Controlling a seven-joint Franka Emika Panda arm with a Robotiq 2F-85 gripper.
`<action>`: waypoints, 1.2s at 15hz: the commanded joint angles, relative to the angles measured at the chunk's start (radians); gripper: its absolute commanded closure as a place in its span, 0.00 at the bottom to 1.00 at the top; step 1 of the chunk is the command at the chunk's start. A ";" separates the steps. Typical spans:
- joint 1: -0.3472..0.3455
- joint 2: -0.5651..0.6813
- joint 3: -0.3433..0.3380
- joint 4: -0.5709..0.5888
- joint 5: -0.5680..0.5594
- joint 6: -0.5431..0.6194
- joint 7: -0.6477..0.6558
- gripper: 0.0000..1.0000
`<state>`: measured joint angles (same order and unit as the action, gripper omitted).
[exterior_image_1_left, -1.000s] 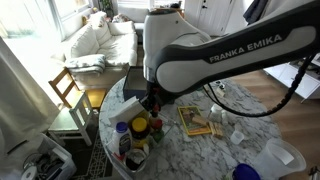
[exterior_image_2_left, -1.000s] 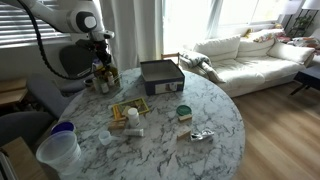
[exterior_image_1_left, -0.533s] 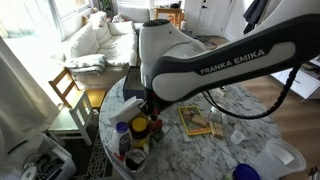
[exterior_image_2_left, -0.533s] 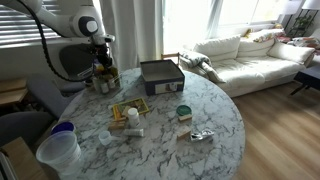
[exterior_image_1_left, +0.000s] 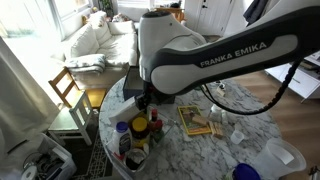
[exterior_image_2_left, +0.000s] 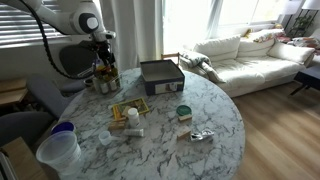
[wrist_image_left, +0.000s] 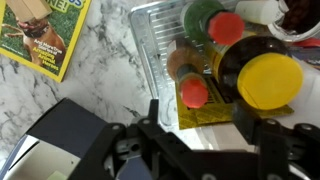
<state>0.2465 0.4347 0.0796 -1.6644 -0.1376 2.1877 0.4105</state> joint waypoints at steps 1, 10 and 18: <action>0.003 -0.038 -0.020 0.008 -0.002 0.002 0.010 0.00; -0.044 -0.154 -0.024 -0.003 0.093 -0.102 0.090 0.00; -0.088 -0.229 0.003 -0.051 0.162 -0.102 -0.219 0.00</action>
<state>0.1868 0.2590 0.0585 -1.6535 -0.0040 2.0874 0.3163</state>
